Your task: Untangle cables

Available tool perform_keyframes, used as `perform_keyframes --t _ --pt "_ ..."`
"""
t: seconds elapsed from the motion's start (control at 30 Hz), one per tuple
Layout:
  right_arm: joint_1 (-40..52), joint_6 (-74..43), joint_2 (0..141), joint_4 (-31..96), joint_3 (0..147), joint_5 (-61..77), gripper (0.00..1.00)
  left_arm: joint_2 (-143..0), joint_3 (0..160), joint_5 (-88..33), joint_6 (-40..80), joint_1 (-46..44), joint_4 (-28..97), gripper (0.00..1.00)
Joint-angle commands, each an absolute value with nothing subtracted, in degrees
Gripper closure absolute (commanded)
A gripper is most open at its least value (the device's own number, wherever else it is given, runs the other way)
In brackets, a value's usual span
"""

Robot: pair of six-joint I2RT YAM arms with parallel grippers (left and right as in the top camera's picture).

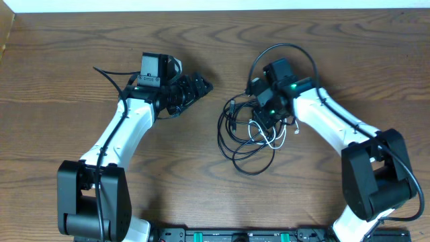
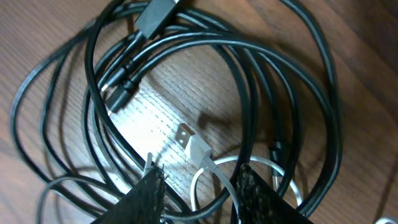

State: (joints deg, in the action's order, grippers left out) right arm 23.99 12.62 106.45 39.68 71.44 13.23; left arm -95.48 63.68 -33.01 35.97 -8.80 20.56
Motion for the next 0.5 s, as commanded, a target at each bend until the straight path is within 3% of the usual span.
perform_keyframes --t 0.0,0.13,0.47 --pt "28.86 20.51 106.41 39.0 71.0 7.51 0.65 -95.44 64.01 -29.34 34.11 -8.86 20.88 0.1" --pt "32.71 24.84 106.41 36.67 71.0 -4.29 0.66 -95.44 63.99 -25.36 32.6 -8.86 22.35 0.1" --pt "33.32 30.57 106.43 34.41 71.0 -6.55 0.73 -95.44 63.99 -24.32 30.22 -8.84 23.16 0.09"
